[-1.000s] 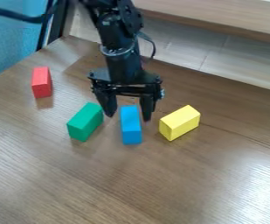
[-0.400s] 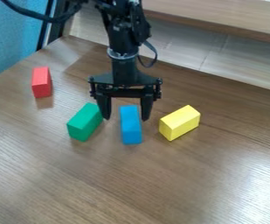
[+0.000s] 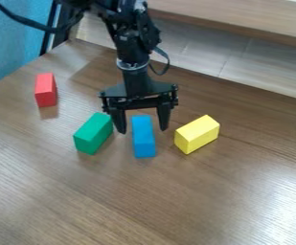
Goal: Put the blue rectangle to the right side of the table
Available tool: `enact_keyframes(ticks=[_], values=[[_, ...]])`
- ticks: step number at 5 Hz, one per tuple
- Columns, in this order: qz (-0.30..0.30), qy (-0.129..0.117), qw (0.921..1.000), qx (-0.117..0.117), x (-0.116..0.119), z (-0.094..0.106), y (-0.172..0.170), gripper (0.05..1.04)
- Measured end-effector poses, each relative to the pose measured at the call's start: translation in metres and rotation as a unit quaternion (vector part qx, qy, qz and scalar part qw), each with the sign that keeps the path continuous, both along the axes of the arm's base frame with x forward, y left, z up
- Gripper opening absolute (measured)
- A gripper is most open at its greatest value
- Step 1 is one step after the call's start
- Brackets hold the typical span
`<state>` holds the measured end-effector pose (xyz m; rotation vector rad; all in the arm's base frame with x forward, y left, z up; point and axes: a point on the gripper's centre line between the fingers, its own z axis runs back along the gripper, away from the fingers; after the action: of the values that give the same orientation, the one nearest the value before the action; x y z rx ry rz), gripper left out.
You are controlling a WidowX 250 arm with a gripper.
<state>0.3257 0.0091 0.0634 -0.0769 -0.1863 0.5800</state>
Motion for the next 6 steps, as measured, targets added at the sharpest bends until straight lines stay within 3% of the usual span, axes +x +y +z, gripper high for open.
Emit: enact_keyframes(ticks=[1,2,3,4,5,6], values=[[0.008,0.0,1.0,-0.006,0.003,-0.008,0.0,1.0],[0.014,0.012,0.9998,0.003,0.002,-0.017,0.004,1.0],[0.014,0.02,0.9997,0.008,0.002,-0.025,0.005,0.942],[0.012,0.015,0.9998,0.008,0.004,-0.027,0.005,0.666],[-0.011,0.006,0.9999,0.01,0.007,-0.027,0.003,0.578],[-0.048,0.018,0.9987,0.007,0.003,-0.026,-0.005,0.578]])
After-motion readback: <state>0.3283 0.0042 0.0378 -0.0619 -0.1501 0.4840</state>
